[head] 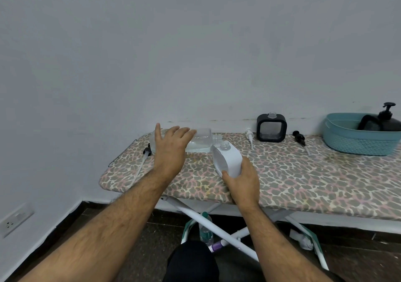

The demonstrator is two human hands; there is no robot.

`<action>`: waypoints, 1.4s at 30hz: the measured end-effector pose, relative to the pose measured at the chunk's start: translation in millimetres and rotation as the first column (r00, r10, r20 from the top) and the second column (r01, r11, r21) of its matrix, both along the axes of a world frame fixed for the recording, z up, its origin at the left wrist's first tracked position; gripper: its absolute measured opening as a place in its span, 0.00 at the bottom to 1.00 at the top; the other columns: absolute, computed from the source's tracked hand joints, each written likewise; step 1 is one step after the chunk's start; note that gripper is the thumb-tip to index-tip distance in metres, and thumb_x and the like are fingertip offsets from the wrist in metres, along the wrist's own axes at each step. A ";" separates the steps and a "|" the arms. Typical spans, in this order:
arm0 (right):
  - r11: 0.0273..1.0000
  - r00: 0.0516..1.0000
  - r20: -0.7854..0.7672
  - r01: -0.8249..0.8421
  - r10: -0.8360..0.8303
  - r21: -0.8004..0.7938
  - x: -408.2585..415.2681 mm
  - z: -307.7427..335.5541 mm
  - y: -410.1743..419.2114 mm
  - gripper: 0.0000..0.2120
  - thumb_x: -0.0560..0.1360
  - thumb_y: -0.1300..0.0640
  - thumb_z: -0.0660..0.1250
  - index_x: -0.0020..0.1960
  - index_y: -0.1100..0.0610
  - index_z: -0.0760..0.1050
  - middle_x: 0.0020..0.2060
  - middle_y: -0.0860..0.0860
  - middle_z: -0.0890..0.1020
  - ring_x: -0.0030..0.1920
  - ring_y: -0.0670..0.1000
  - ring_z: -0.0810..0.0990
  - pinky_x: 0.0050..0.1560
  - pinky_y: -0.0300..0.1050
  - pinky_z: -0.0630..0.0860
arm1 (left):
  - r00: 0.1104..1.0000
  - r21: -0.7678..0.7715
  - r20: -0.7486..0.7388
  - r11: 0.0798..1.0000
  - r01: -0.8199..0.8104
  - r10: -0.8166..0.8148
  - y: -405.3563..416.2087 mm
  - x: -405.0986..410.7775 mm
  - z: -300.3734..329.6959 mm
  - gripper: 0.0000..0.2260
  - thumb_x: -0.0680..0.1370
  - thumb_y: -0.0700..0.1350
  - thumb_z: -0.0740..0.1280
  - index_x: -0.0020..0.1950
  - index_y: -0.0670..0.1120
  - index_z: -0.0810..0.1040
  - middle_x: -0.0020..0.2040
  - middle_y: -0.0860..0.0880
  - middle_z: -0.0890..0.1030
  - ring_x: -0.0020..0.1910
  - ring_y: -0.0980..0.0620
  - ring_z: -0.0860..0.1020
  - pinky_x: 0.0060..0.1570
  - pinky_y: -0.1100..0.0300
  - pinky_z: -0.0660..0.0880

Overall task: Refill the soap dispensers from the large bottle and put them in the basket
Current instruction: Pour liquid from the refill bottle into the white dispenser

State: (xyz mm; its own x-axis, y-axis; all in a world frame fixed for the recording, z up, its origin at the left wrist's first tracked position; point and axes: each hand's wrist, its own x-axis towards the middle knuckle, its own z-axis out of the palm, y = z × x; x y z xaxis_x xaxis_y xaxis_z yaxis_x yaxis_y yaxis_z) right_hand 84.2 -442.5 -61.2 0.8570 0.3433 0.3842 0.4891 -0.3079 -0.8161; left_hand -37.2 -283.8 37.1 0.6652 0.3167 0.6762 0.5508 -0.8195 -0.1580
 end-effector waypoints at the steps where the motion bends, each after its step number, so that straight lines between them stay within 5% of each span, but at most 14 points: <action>1: 1.000 1.000 0.000 0.000 0.000 -0.001 0.0 0.0 0.1 0.29 0.69 0.45 0.74 0.67 0.52 0.70 0.56 0.47 0.78 0.55 0.50 0.75 0.51 0.54 0.79 | 1.000 0.001 0.000 1.000 0.000 0.000 0.4 0.0 -0.3 0.35 0.63 0.29 0.76 0.67 0.53 0.76 0.62 0.52 0.80 0.64 0.44 0.76 0.72 0.32 0.50; 42: 1.000 1.000 -0.001 0.003 -0.003 0.003 -1.2 2.0 -1.1 0.28 0.70 0.46 0.74 0.66 0.52 0.70 0.56 0.47 0.78 0.54 0.50 0.75 0.50 0.54 0.79 | 0.999 0.010 0.013 0.999 0.032 -0.032 -0.9 0.7 5.6 0.33 0.63 0.28 0.74 0.65 0.51 0.77 0.61 0.50 0.81 0.64 0.42 0.76 0.71 0.31 0.52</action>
State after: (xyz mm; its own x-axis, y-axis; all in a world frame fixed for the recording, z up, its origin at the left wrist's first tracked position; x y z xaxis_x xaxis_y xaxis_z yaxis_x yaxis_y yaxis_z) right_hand 83.0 -443.5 -59.2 0.8587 0.3395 0.3838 0.4869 -0.3075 -0.8175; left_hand -36.4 -284.7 42.7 0.6657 0.2883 0.6882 0.5263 -0.8353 -0.1591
